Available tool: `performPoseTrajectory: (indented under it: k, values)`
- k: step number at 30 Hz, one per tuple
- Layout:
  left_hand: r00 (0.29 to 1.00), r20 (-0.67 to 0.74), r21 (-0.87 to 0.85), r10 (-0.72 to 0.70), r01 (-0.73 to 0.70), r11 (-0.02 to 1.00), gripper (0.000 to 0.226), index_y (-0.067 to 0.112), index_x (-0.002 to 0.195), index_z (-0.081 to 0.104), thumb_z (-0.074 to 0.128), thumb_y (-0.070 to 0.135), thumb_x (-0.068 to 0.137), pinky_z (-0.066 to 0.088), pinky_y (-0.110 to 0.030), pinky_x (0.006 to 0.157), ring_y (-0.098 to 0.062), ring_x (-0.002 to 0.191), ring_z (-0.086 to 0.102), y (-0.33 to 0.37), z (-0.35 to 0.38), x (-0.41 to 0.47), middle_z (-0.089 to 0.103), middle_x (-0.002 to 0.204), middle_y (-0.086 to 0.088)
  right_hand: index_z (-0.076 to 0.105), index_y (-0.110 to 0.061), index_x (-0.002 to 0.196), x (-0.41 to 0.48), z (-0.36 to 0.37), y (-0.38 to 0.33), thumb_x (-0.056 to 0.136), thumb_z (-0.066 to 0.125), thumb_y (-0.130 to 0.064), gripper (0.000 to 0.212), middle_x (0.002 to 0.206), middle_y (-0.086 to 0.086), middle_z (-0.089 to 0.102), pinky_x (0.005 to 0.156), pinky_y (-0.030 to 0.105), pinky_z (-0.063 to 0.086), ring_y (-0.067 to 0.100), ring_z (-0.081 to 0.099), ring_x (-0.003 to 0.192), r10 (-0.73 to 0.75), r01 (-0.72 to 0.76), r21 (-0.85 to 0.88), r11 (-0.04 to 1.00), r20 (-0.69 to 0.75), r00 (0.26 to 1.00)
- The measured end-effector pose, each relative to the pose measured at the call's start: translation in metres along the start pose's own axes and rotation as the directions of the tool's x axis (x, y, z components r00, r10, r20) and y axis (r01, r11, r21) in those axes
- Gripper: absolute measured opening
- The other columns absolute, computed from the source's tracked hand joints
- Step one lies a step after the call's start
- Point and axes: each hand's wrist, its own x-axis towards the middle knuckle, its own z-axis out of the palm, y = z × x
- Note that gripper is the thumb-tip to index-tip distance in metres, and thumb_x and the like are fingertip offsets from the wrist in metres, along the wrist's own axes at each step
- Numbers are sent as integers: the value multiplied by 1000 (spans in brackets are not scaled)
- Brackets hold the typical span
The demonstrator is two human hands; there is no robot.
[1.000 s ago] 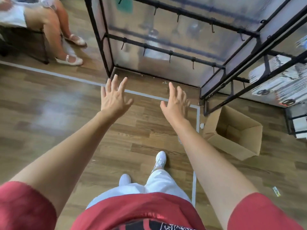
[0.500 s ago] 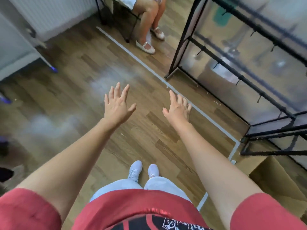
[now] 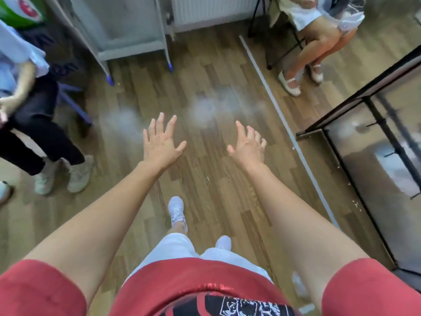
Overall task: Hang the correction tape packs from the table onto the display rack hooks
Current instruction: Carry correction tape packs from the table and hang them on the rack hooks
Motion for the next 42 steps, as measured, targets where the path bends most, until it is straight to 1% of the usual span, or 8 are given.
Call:
performPoseTrajectory:
  k: [5,9,13,16,22,29,35,42]
  values:
    - [996,-49,-33,-81,79,996,70,29,153,8,47,44,96,2,-44,118,-26,148,-1,-66,-38,52,-2,161,-6,10,-21,153,54,-7,-83,96,47,-33,69,154,14,22,113,47,14,31,21,140,-82,82,-31,996,-2,997]
    - [988,-100,-61,-114,109,992,70,28,153,9,47,43,96,2,-45,118,-27,148,-1,-117,-80,102,-1,161,-7,8,-22,153,98,-20,-161,97,46,-35,69,155,13,21,115,47,15,31,20,142,-145,144,-37,989,-25,989]
    - [985,-121,-77,-123,115,990,71,27,153,8,47,42,96,1,-45,118,-28,148,-2,-148,-110,151,-2,161,-7,8,-22,153,142,-35,-222,98,44,-38,68,156,13,21,115,48,16,31,20,143,-202,198,-54,979,-64,977]
    - [982,-120,-91,-144,134,987,71,27,153,7,48,41,96,2,-46,118,-28,148,-3,-165,-122,186,-2,161,-7,9,-22,153,175,-42,-254,98,44,-38,67,155,12,22,115,48,17,31,21,142,-236,232,-69,970,-59,970]
    - [980,-103,-94,-171,161,982,72,26,153,7,47,41,96,2,-46,119,-27,148,-3,-185,-141,275,-3,161,-7,10,-23,153,261,-63,-302,98,44,-36,66,156,12,20,115,47,17,30,19,143,-271,267,-70,961,-50,961]
    - [963,-177,-101,-204,189,977,70,27,153,7,46,43,97,3,-46,119,-28,148,-2,-190,-194,416,-2,161,-7,11,-22,153,395,-119,-364,98,45,-35,66,157,12,19,115,48,16,31,17,144,-327,323,-54,945,-85,941]
    - [946,-196,-96,-259,244,965,70,28,153,6,46,43,97,2,-45,119,-27,148,-4,-199,-230,502,-4,161,-6,11,-22,153,482,-154,-410,98,45,-35,65,157,12,19,115,47,17,30,18,144,-362,357,-70,932,-95,927]
    - [952,-206,-101,-225,208,973,71,27,153,5,46,43,97,2,-45,119,-28,148,-4,-218,-256,623,-5,161,-7,12,-22,153,586,-174,-460,98,45,-35,65,156,13,19,114,45,17,30,18,144,-342,335,-72,939,-107,934]
